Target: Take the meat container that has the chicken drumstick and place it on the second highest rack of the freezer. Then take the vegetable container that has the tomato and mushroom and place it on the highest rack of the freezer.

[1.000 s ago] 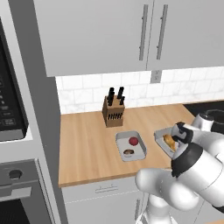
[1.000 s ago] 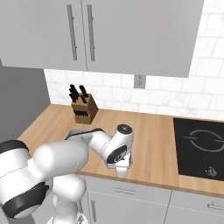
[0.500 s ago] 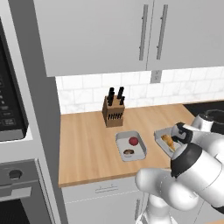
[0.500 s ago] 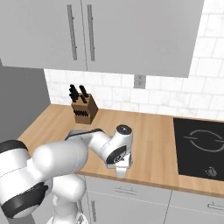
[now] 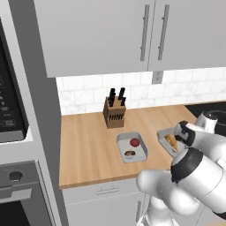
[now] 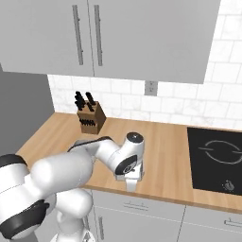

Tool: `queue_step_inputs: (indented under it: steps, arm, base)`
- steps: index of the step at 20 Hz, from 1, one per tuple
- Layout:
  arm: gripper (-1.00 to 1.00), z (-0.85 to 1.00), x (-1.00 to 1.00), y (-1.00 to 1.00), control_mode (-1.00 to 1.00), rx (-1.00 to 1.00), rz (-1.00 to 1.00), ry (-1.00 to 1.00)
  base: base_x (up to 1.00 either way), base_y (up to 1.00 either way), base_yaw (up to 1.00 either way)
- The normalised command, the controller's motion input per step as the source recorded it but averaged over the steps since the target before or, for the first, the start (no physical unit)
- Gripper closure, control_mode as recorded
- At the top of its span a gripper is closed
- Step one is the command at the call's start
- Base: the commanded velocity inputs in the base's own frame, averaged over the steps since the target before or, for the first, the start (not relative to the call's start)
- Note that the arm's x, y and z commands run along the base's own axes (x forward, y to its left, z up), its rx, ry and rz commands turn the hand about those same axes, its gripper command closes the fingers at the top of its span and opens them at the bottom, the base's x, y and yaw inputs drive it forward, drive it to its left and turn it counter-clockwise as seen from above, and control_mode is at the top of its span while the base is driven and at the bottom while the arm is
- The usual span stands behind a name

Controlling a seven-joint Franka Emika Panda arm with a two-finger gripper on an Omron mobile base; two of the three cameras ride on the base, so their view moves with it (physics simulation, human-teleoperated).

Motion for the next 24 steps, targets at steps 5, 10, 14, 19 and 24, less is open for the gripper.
queue_step_inputs:
  steps: [5,10,14,19,24]
  arm:
    - [1.00,0.94,0.00,0.16,-1.00,0.00,-0.09,0.00]
    - [1.00,0.79,0.00,0.39,-1.00,0.00,-0.21,0.00]
    - [1.00,0.19,0.00,0.71,-1.00,0.00,-0.09,-0.01]
    - [1.00,0.63,0.00,0.73,-1.00,-0.01,-0.01,0.09]
    - [1.00,0.69,-0.12,0.60,-1.00,-0.03,0.03,0.11]
  base:
    - [0.00,0.00,0.00]
    - [0.00,0.00,0.00]
    - [0.00,0.00,0.00]
    - [0.00,0.00,0.00]
    - [0.00,0.00,0.00]
